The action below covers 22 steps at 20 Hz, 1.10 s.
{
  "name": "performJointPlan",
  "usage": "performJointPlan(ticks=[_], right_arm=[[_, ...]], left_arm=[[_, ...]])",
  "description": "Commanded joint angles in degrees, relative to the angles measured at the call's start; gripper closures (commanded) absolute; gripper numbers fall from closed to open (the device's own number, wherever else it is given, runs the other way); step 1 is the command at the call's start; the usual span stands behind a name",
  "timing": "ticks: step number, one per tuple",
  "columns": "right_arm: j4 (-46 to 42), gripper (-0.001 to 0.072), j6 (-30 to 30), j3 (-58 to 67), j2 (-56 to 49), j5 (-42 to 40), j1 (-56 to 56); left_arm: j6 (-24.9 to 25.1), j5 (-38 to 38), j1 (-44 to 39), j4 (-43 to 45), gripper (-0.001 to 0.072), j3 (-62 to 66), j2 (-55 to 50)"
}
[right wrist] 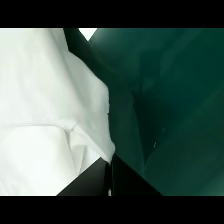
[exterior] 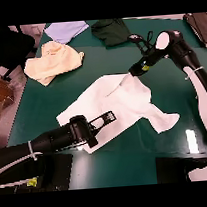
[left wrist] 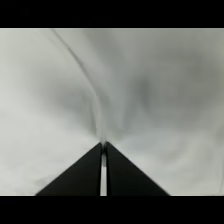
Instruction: Fold the shirts.
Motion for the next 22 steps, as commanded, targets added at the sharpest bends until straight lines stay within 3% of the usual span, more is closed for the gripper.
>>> performJointPlan(ticks=[1, 4, 7, 11, 16, 22], right_arm=[[-0.04, 0.0698, 0.33, 0.02, 2.12, -0.07, -1.92], [-0.02, 0.0698, 0.94, 0.02, 5.44, -0.09, -4.09], [-0.11, 0.0698, 2.43, 0.02, 11.87, -1.68, -6.10], [-1.29, 0.0698, 3.50, 0.02, 24.04, -4.57, -7.54], [-18.71, 0.0698, 7.48, 0.04, 39.52, -10.23, -4.33], [-18.86, 0.0698, 7.52, 0.04, 51.91, -9.68, -4.39]], left_arm=[[-3.69, -3.34, 1.16, 10.08, 0.0687, 0.09, 4.31], [-8.41, -5.79, 5.44, 15.02, 0.0686, 3.76, 11.61], [-11.02, -7.45, 11.28, 25.27, 0.0686, 14.45, 16.44], [-8.48, -0.70, 19.10, 27.58, 0.0686, 34.75, 16.59], [-7.93, 4.66, 22.16, 30.60, 0.0686, 50.93, 13.49], [-3.98, 6.93, 22.45, 26.36, 0.0685, 64.08, 7.41]])
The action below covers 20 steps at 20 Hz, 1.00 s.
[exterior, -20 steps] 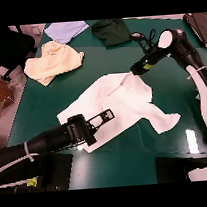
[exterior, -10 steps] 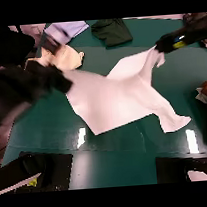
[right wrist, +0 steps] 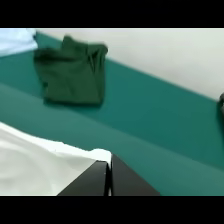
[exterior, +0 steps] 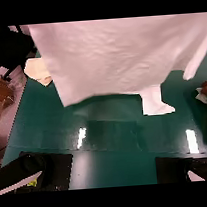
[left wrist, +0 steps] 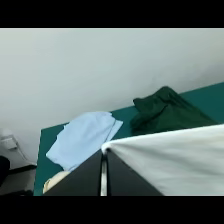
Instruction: Fold the shirts.
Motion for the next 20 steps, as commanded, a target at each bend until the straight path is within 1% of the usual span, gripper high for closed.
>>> performJointPlan(ticks=[1, 3, 4, 6, 8, 9, 10, 12, 13, 14, 16, 17, 18, 19, 20], right_arm=[[-1.68, 0.0698, 0.39, -0.02, 7.54, 0.50, 1.38], [-1.51, 0.0698, 0.48, -0.02, 11.41, 1.62, 4.68], [-0.50, 0.0697, 0.70, -0.02, 13.16, 2.03, 7.32], [1.36, 0.0697, 4.04, -0.02, 15.65, 4.13, 12.17], [1.90, 0.0697, 8.39, 0.00, 16.52, 9.70, 15.65], [3.50, 0.0698, 8.76, 0.00, 16.52, 12.00, 16.50], [5.97, 0.0698, 8.85, 0.02, 16.02, 12.50, 16.59], [7.98, 0.0698, 10.54, 2.54, 13.16, 14.53, 16.59], [8.15, 0.0699, 12.13, 4.96, 10.47, 18.53, 16.59], [6.47, 0.0699, 13.03, 6.82, 7.41, 23.47, 16.61], [-0.72, 0.0699, 12.26, 7.41, 0.26, 33.46, 16.59], [-5.35, 0.0699, 9.55, 5.20, -3.02, 33.66, 16.59], [-9.42, 0.0698, 6.64, 2.43, -5.84, 31.02, 16.44], [-12.46, 0.0699, 4.28, -0.46, -8.57, 26.43, 14.62], [-12.11, 0.0699, 2.82, -3.45, -11.26, 20.65, 10.75]], left_arm=[[2.99, 1.73, 0.37, -5.38, 0.0685, 6.99, -2.38], [5.42, 1.25, 0.37, -9.68, 0.0685, 9.79, -2.38], [7.72, 0.70, 0.37, -12.24, 0.0685, 11.39, -2.36], [11.47, -1.07, 0.37, -16.85, 0.0685, 14.40, -2.29], [12.79, -4.07, 0.37, -20.02, 0.0685, 16.26, -2.05], [13.20, -5.73, 0.37, -21.49, 0.0686, 16.70, -1.68], [14.34, -6.99, -0.28, -22.32, 0.0685, 16.70, -1.27], [14.97, -9.53, -2.36, -21.90, 0.0686, 16.65, -0.33], [14.91, -11.26, -3.02, -21.66, 0.0686, 16.70, -0.33], [14.43, -14.32, -3.06, -22.14, 0.0686, 16.63, -0.39], [13.33, -20.55, -3.04, -22.18, 0.0686, 13.42, -1.84], [13.27, -21.44, -3.04, -22.16, 0.0686, 9.99, -3.21], [14.32, -20.61, -3.04, -21.53, 0.0686, 6.43, -5.18], [14.97, -18.88, -3.04, -19.61, 0.0686, 3.43, -7.45], [15.23, -16.13, -2.99, -17.29, 0.0686, 0.76, -10.25]])
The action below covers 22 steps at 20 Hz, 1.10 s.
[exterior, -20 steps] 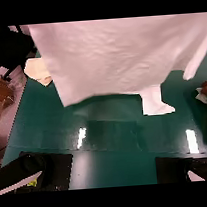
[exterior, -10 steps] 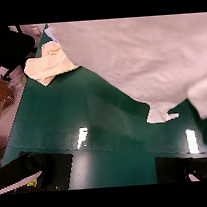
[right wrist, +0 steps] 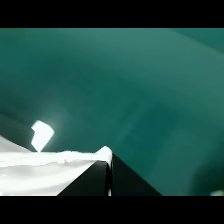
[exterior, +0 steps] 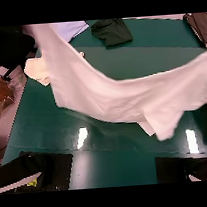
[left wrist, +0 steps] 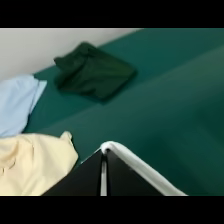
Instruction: Fold the shirts.
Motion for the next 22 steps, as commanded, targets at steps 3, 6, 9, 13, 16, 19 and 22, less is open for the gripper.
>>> performJointPlan(ticks=[3, 6, 9, 13, 16, 19, 22], right_arm=[[5.64, 0.0699, -6.23, -10.73, -14.40, -20.76, -20.57], [19.65, 0.0699, -7.56, -11.93, -22.53, -35.34, -34.16], [28.59, 0.0699, -11.06, -7.76, -32.54, -36.37, -37.86], [27.21, 0.0698, -11.43, -0.61, -44.92, -35.30, -34.34], [23.26, 0.0698, -10.01, 3.15, -50.12, -32.15, -32.48], [17.97, 0.0698, -10.05, 6.03, -47.67, -27.23, -30.47], [12.28, 0.0699, -9.38, 4.98, -40.02, -33.48, -28.46]], left_arm=[[-1.66, 13.07, 5.05, 4.70, 0.0686, -10.12, -13.33], [-8.68, 27.93, 13.25, 4.66, 0.0686, -10.12, -22.53], [-12.33, 34.03, 17.64, 2.27, 0.0686, -9.84, -30.82], [-12.48, 35.52, 17.92, 3.96, 0.0686, -9.84, -39.12], [-14.03, 34.71, 19.54, 5.86, 0.0686, -9.84, -40.81], [-13.86, 32.20, 21.53, 6.12, 0.0686, -9.09, -37.88], [-13.07, 32.98, 22.47, 5.51, 0.0686, -6.05, -34.95]])
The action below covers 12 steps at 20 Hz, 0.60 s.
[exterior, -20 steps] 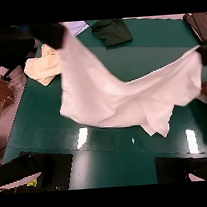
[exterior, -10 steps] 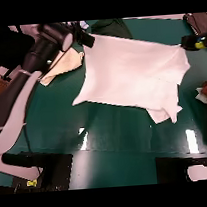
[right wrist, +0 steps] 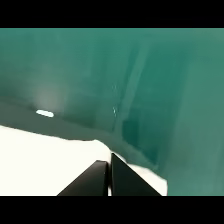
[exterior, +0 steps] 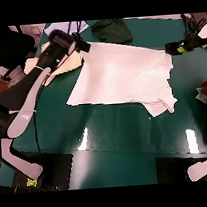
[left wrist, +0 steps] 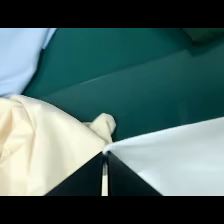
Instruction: Fold the shirts.
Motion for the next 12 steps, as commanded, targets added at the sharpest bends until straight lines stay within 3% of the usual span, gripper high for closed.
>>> performJointPlan(ticks=[1, 5, 9, 10, 11, 12], right_arm=[[-6.54, 0.0699, 0.79, -1.16, 5.16, -7.26, 1.53], [-6.25, 0.0698, 3.34, -4.37, 0.92, -9.88, 0.76], [-6.62, 0.0695, 10.27, -5.16, -4.66, -12.63, 0.50], [-5.57, 0.0575, 11.72, -5.16, -4.90, -12.70, -0.28], [-3.02, 0.0402, 11.67, -5.18, -4.61, -11.82, -1.55], [0.20, 0.0366, 10.82, -5.18, -3.85, -9.64, -3.30]], left_arm=[[0.94, 1.46, 1.18, -0.50, 0.0685, 1.84, 1.68], [-1.22, 3.39, 1.18, -2.08, 0.0685, 1.18, -2.16], [-2.43, 4.87, 1.20, -1.25, 0.0683, 1.20, -6.60], [-2.40, 5.07, 1.20, 0.00, 0.0675, 1.20, -7.10], [-2.43, 4.74, 1.44, 0.81, 0.0418, 1.20, -7.17], [-3.28, 4.15, 2.05, 0.76, 0.0229, 1.42, -7.10]])
